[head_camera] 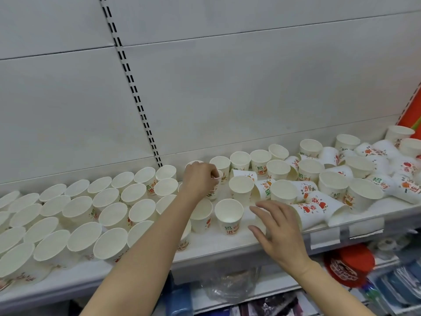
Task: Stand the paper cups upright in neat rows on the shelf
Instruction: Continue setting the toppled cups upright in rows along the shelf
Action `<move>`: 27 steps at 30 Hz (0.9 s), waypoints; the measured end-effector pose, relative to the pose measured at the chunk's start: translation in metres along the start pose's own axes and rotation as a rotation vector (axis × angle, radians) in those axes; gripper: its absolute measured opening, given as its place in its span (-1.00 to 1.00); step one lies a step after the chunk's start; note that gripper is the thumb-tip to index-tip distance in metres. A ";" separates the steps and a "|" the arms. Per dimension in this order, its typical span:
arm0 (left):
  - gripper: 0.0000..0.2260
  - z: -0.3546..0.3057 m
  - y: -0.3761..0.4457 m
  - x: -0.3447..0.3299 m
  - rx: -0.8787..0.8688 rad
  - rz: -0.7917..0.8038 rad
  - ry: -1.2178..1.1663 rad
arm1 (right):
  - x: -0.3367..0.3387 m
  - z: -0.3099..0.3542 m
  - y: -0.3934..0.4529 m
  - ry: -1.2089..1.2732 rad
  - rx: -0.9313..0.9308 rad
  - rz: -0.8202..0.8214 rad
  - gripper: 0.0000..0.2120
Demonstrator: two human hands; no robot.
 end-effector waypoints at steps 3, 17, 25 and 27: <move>-0.88 -0.004 -0.015 0.001 -0.038 -0.009 0.044 | 0.001 -0.008 -0.005 -0.054 -0.048 0.096 -0.56; -0.85 -0.036 -0.105 0.005 -0.217 -0.009 0.296 | -0.008 -0.031 -0.003 -0.066 -0.088 0.491 -0.15; -0.74 -0.041 -0.102 0.013 -0.062 -0.068 0.183 | 0.001 -0.042 0.011 0.028 0.055 0.703 -0.22; -0.70 -0.047 -0.096 0.019 -0.053 -0.085 0.129 | 0.005 -0.037 0.017 0.127 0.003 0.623 -0.23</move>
Point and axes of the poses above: each hand's wrist, its own y-axis towards the middle knuckle, its own x-axis out of the back of the hand, z = x × y, the point moved 4 cm from there along y, towards the middle knuckle, and after that the axes turned 3 degrees about y, right-handed, at the moved point
